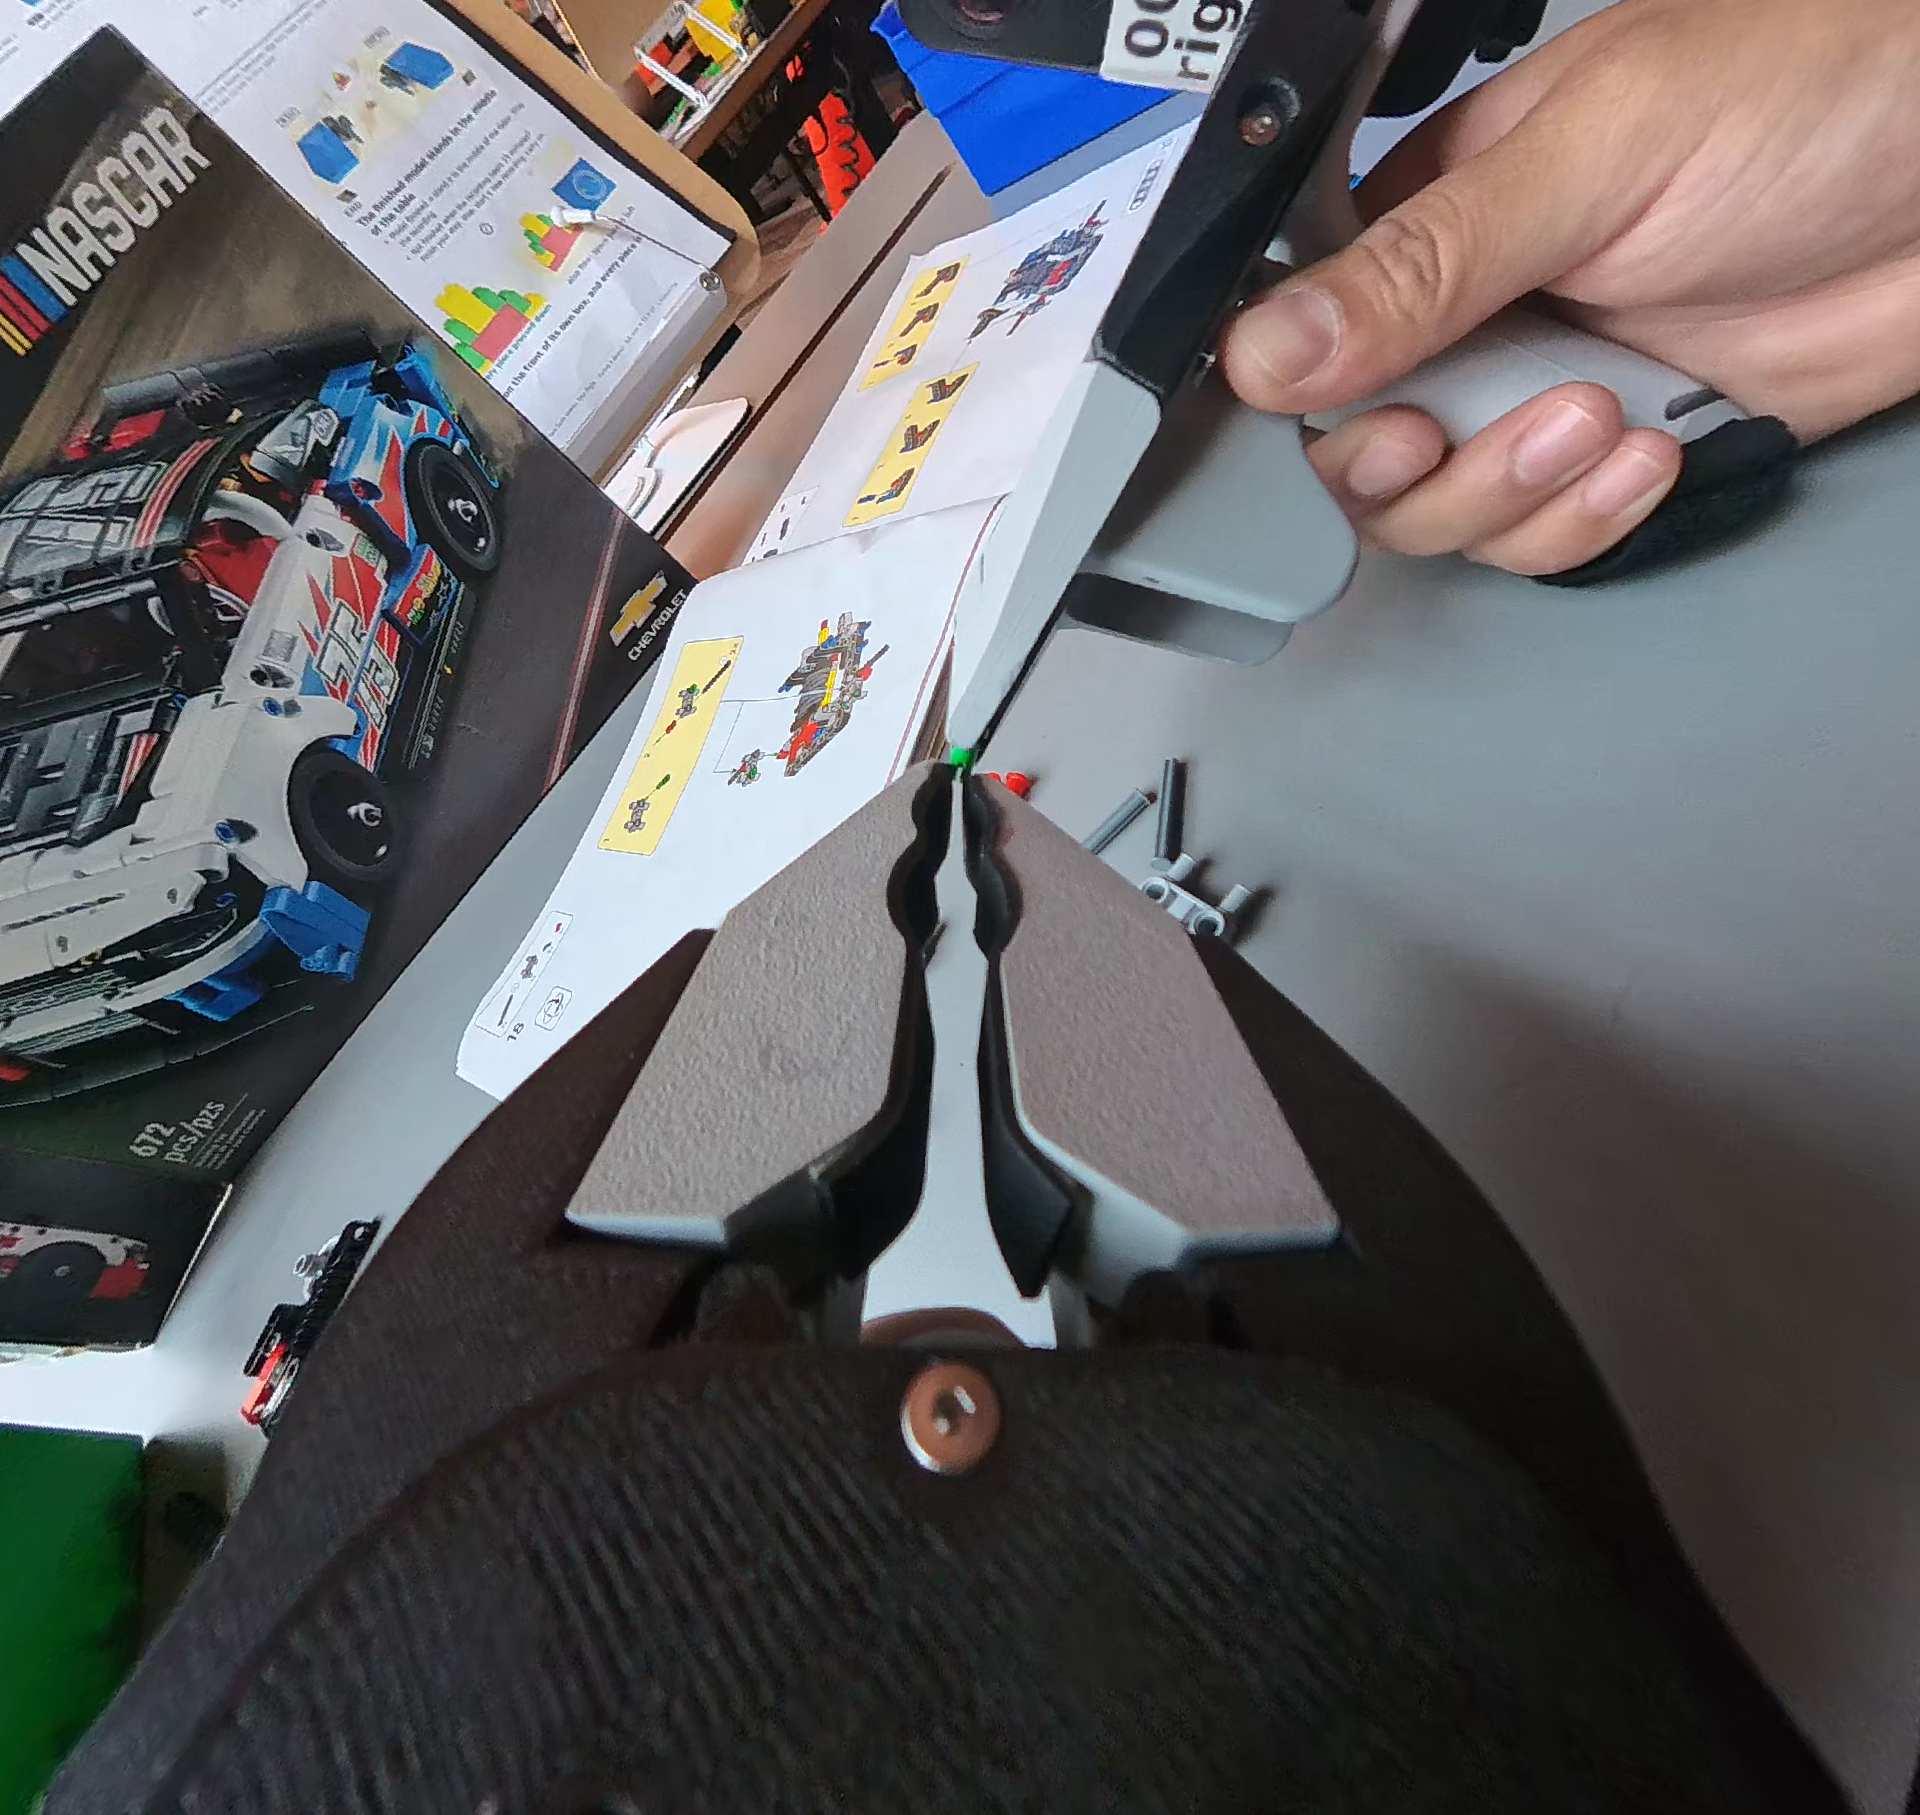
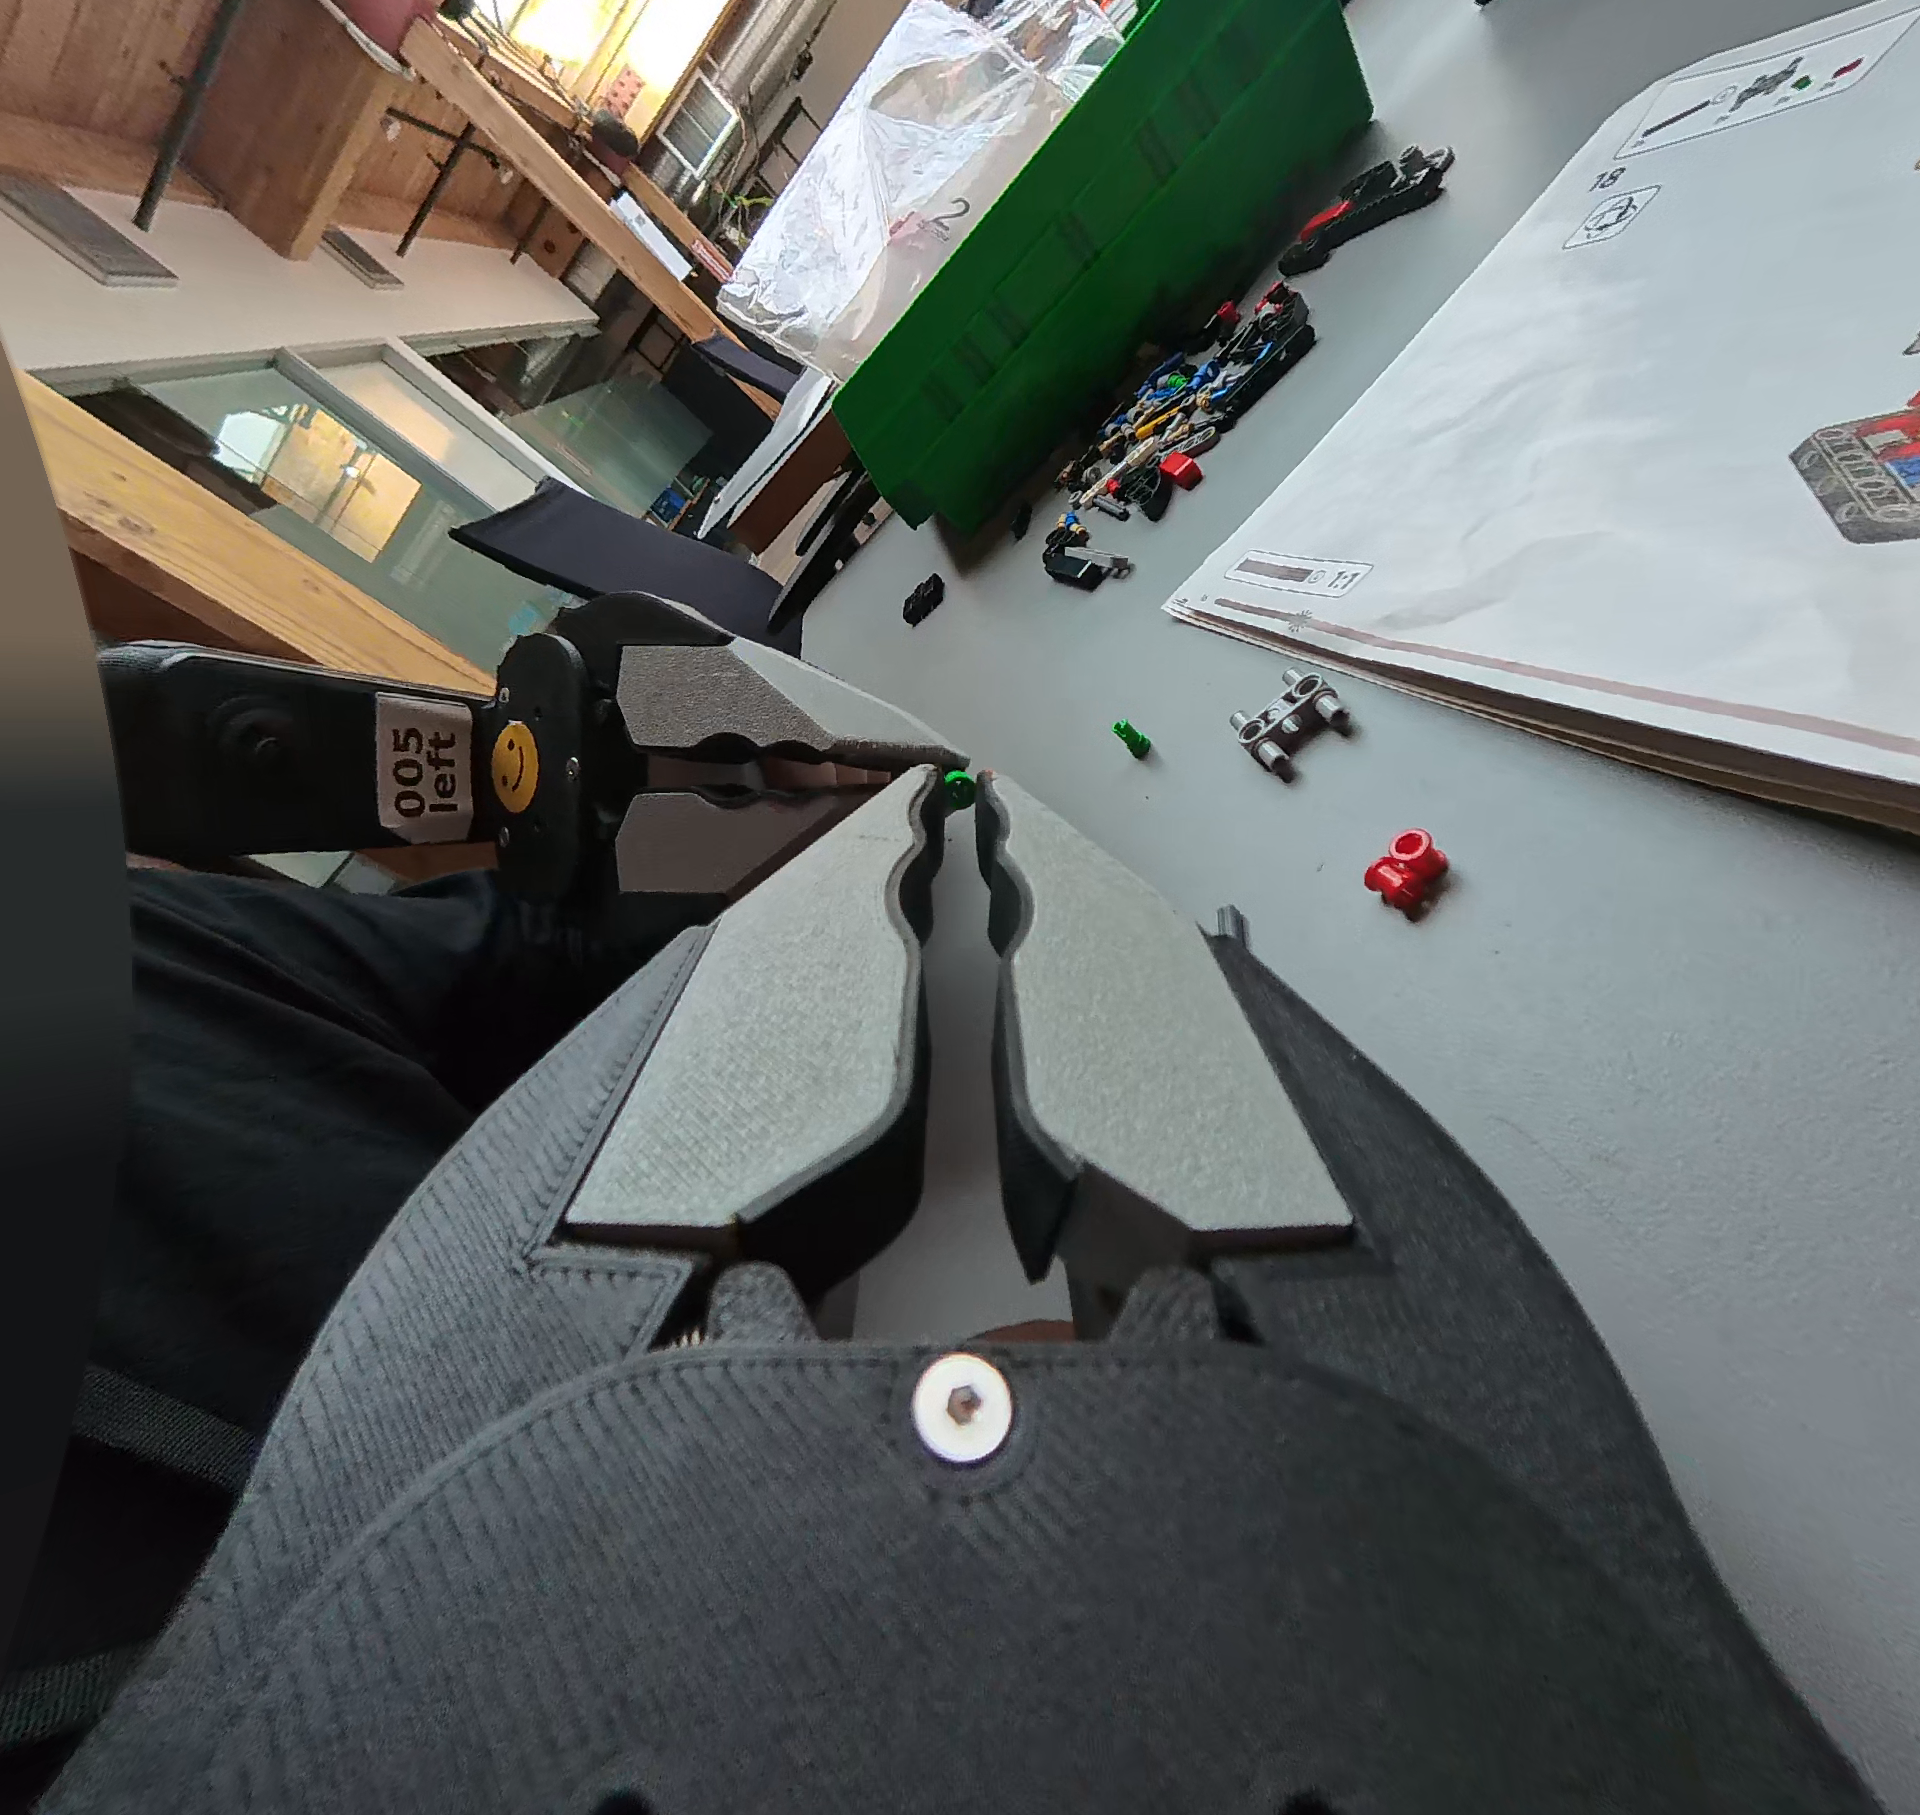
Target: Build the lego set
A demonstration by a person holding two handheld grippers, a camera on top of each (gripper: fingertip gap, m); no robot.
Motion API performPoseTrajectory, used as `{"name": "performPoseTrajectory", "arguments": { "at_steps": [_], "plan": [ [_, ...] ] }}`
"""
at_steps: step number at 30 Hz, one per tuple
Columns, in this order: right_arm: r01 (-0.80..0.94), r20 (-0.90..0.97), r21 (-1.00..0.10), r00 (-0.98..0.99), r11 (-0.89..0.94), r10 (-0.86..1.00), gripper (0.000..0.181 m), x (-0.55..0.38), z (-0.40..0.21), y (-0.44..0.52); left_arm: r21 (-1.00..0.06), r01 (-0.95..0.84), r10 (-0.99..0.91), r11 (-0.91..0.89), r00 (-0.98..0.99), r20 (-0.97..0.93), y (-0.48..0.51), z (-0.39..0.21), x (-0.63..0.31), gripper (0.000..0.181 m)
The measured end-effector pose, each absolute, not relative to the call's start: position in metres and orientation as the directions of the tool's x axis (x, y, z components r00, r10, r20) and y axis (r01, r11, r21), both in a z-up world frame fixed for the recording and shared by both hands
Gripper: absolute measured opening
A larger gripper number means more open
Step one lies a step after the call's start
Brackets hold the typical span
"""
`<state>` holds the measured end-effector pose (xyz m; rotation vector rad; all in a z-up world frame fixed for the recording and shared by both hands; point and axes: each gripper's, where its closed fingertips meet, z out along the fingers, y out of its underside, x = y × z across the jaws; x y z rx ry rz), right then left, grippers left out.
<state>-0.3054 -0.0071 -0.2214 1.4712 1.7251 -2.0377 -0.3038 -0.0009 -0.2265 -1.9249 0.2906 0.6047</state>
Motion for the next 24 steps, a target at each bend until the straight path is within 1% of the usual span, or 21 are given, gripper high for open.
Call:
{"name": "performPoseTrajectory", "arguments": {
  "at_steps": [5, 8, 10, 11, 16, 18, 19, 22, 24],
  "plan": [
    [0.620, -0.685, -0.716, -0.536, -0.320, 0.494, 0.003, -0.303, -0.225, -0.012, -0.793, -0.453, 0.081, -0.409, 0.847, -0.526, -0.001, -0.224, -0.305, 0.000],
    [0.571, -0.668, -0.738, -0.542, -0.360, 0.510, 0.002, -0.307, -0.218, -0.006, -0.814, -0.451, 0.095, -0.366, 0.852, -0.515, 0.000, -0.217, -0.303, 0.000],
    [0.608, -0.681, -0.722, -0.538, -0.332, 0.497, 0.002, -0.306, -0.223, -0.007, -0.819, -0.424, 0.069, -0.387, 0.872, -0.484, 0.000, -0.224, -0.304, 0.000],
    [0.602, -0.683, -0.721, -0.536, -0.343, 0.496, 0.002, -0.306, -0.222, -0.006, -0.826, -0.422, 0.075, -0.374, 0.874, -0.481, 0.000, -0.221, -0.303, 0.000],
    [0.622, -0.664, -0.730, -0.546, -0.284, 0.511, 0.002, -0.304, -0.227, -0.010, -0.827, -0.367, 0.061, -0.426, 0.900, -0.431, 0.000, -0.236, -0.311, 0.000],
    [0.643, -0.646, -0.731, -0.544, -0.229, 0.536, 0.002, -0.303, -0.233, -0.009, -0.802, -0.349, -0.004, -0.485, 0.918, -0.397, -0.001, -0.253, -0.310, 0.000],
    [0.652, -0.637, -0.732, -0.548, -0.200, 0.543, 0.002, -0.301, -0.234, -0.008, -0.791, -0.346, -0.004, -0.504, 0.917, -0.398, -0.003, -0.256, -0.313, 0.000],
    [0.671, -0.583, -0.737, -0.569, -0.082, 0.579, 0.002, -0.297, -0.240, -0.007, -0.767, -0.376, -0.071, -0.519, 0.914, -0.400, -0.007, -0.262, -0.310, 0.014],
    [0.681, -0.554, -0.732, -0.602, 0.009, 0.575, 0.002, -0.291, -0.243, -0.010, -0.758, -0.382, -0.094, -0.528, 0.914, -0.396, -0.008, -0.265, -0.308, 0.014]
  ]
}}
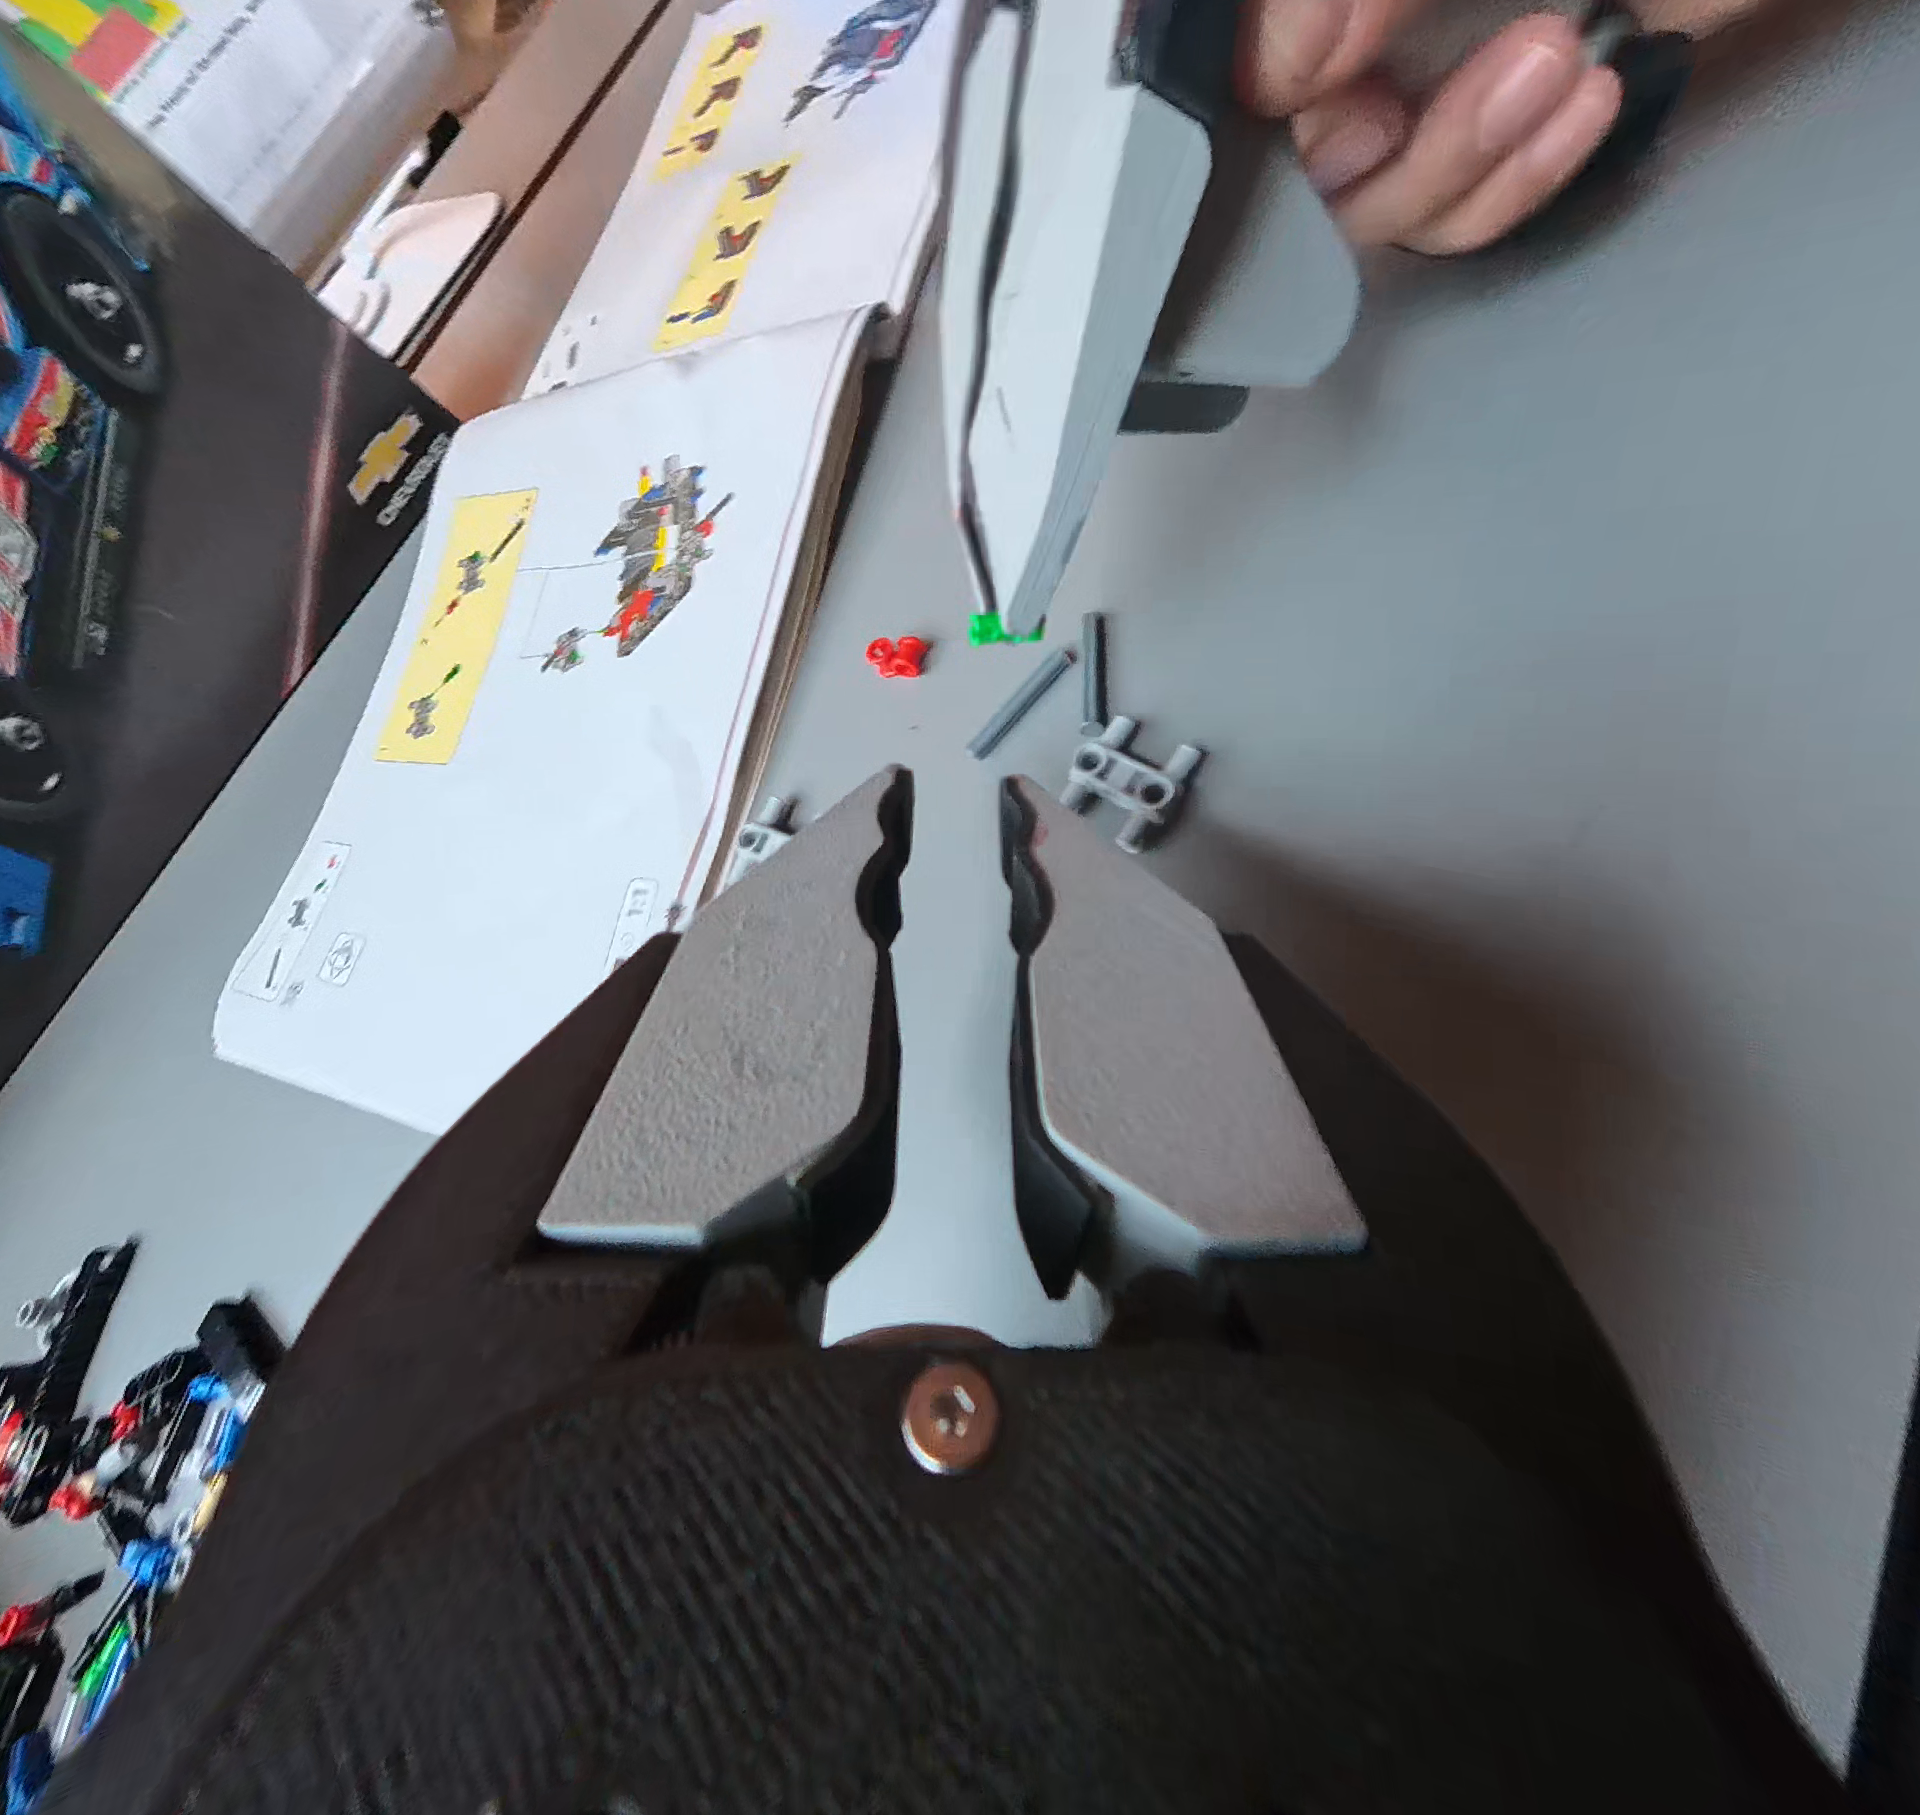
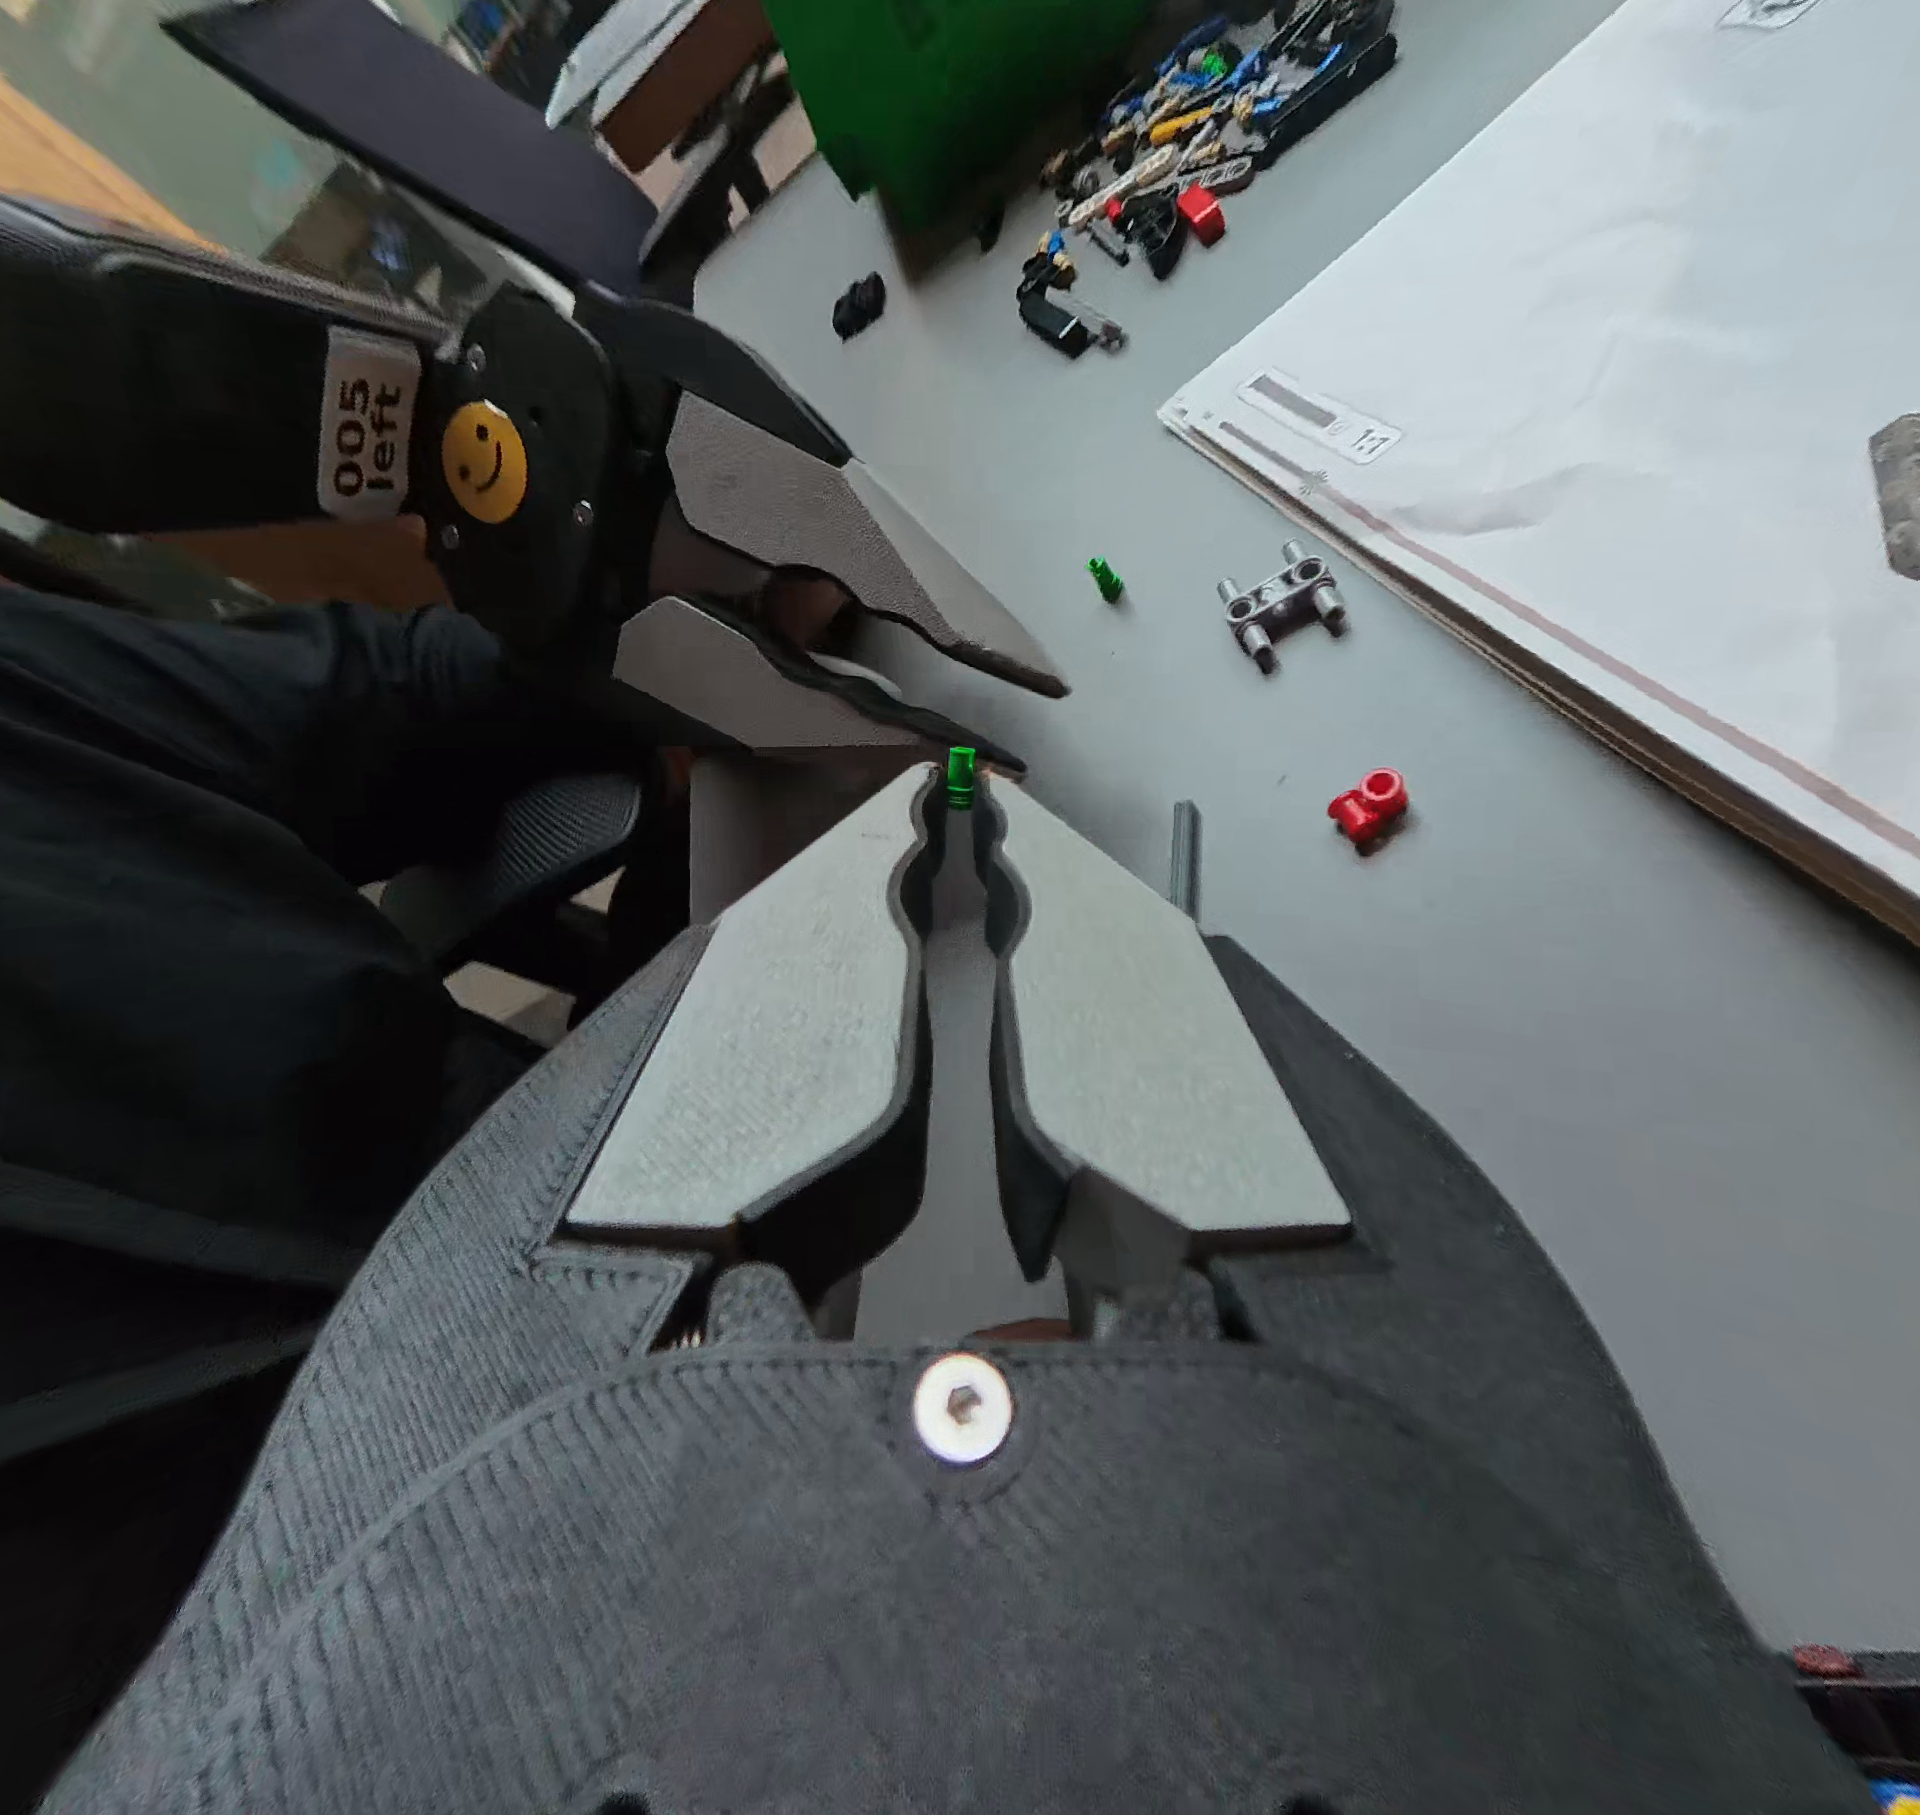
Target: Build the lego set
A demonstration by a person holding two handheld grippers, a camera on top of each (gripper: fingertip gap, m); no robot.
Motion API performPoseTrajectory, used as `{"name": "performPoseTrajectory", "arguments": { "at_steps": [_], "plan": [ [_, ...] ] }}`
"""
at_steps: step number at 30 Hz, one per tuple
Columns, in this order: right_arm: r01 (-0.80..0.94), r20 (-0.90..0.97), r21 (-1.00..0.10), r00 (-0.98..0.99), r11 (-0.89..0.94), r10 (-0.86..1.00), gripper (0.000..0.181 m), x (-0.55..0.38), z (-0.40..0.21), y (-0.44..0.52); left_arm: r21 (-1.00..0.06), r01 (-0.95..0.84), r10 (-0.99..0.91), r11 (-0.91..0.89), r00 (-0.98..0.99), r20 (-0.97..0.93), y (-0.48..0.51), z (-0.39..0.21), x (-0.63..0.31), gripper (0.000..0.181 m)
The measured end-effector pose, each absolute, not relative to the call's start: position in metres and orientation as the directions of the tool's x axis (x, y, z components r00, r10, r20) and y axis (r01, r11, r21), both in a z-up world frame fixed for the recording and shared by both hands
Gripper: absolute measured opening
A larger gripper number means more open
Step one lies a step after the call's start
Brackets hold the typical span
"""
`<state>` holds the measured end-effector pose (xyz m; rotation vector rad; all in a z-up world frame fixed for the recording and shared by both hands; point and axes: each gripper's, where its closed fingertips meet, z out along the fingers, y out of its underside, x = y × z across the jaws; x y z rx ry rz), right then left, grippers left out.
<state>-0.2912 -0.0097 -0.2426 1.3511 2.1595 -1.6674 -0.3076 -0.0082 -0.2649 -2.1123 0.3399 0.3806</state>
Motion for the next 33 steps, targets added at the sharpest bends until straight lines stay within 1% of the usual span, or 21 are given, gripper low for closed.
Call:
{"name": "performPoseTrajectory", "arguments": {
  "at_steps": [2, 6, 7, 8, 11, 16, 24, 28, 33],
  "plan": [
    [0.693, -0.545, -0.718, -0.622, 0.071, 0.562, 0.002, -0.286, -0.246, -0.012, -0.740, -0.445, -0.154, -0.505, 0.889, -0.431, -0.007, -0.265, -0.300, 0.014],
    [0.754, -0.616, -0.647, -0.607, 0.118, 0.502, 0.002, -0.279, -0.249, -0.015, -0.657, -0.599, -0.220, -0.457, 0.792, -0.569, -0.006, -0.260, -0.289, 0.019],
    [0.761, -0.628, -0.638, -0.603, 0.119, 0.492, 0.002, -0.278, -0.249, -0.016, -0.659, -0.614, -0.234, -0.435, 0.784, -0.575, -0.005, -0.259, -0.283, 0.021],
    [0.771, -0.645, -0.626, -0.597, 0.119, 0.476, 0.002, -0.277, -0.249, -0.017, -0.667, -0.619, -0.244, -0.416, 0.782, -0.573, -0.004, -0.258, -0.278, 0.019],
    [0.790, -0.678, -0.603, -0.580, 0.109, 0.452, 0.001, -0.275, -0.248, -0.017, -0.683, -0.610, -0.241, -0.402, 0.790, -0.564, -0.001, -0.257, -0.273, 0.019],
    [0.810, -0.718, -0.581, -0.559, 0.086, 0.414, 0.002, -0.272, -0.248, -0.018, -0.734, -0.560, -0.223, -0.384, 0.828, -0.514, 0.002, -0.253, -0.270, 0.010],
    [0.809, -0.767, -0.584, -0.524, -0.065, 0.369, 0.002, -0.281, -0.236, -0.014, -0.785, -0.487, -0.104, -0.383, 0.867, -0.487, 0.005, -0.243, -0.280, 0.010],
    [0.817, -0.814, -0.554, -0.493, -0.158, 0.306, 0.003, -0.285, -0.231, -0.012, -0.807, -0.448, -0.054, -0.384, 0.884, -0.465, 0.007, -0.238, -0.283, 0.010],
    [0.799, -0.796, -0.578, -0.508, -0.167, 0.329, 0.004, -0.288, -0.229, -0.010, -0.823, -0.422, -0.022, -0.380, 0.894, -0.448, 0.008, -0.235, -0.288, 0.010]
  ]
}}
